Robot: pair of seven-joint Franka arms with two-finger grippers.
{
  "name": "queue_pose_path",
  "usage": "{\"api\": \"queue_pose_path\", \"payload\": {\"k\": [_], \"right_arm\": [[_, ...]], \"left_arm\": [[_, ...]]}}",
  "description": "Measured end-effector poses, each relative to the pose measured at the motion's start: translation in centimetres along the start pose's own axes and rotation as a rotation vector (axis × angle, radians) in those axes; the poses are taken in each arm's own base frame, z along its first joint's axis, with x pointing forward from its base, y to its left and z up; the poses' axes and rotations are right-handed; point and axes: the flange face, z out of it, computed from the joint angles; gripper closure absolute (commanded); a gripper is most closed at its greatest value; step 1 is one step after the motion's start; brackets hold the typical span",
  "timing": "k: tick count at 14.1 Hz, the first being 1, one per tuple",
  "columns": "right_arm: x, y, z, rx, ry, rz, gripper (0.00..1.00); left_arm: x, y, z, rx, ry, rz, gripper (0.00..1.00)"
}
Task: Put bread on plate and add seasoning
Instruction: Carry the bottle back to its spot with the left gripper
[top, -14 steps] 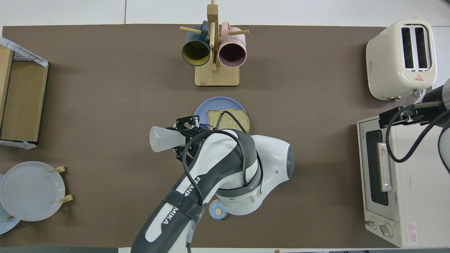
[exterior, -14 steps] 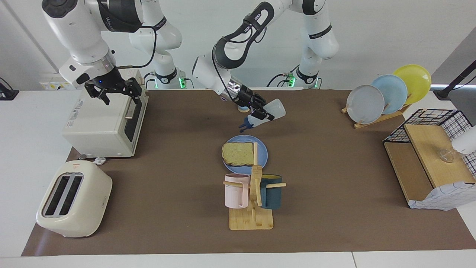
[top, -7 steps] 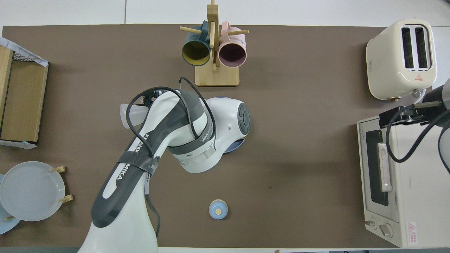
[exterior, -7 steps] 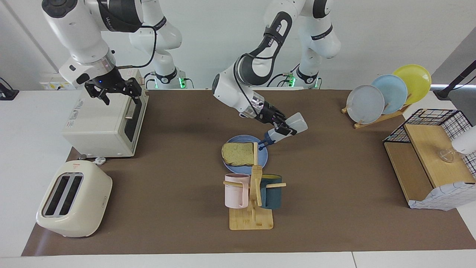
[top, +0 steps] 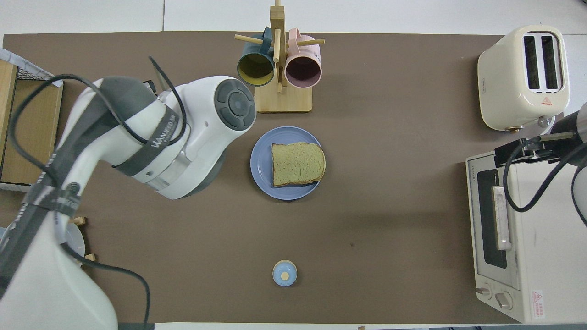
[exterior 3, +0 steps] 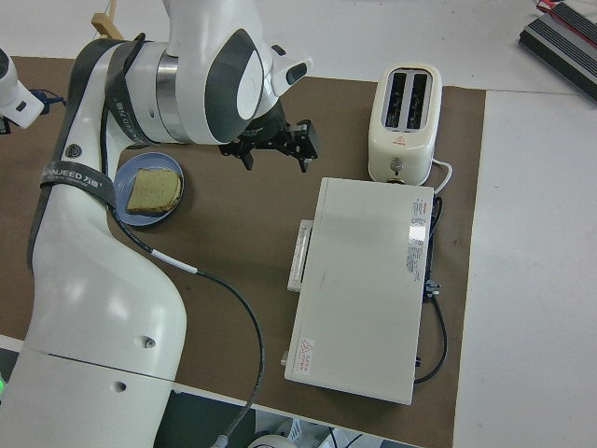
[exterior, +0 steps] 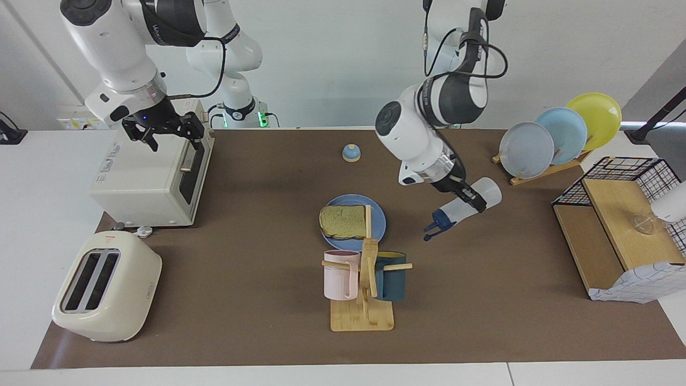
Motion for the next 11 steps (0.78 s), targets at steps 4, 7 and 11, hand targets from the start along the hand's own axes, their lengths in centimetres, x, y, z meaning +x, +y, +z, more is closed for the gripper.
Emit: {"api": "queue_pose_path", "payload": {"k": [4,7,11], "right_arm": [[0.0,0.0,0.0,0.000,0.000,0.000,0.00],[0.0,0.0,0.0,0.000,0.000,0.000,0.00],[0.0,0.0,0.0,0.000,0.000,0.000,0.00]], "left_arm": [[-4.1,-3.1,-0.9,-0.119,0.174,-0.127,1.00],[-8.0,-6.8,0.1,-0.210,0.318,-0.266,1.00],[-12.1,-10.4,1.9,-0.338,0.535,-0.469,1.00]]}}
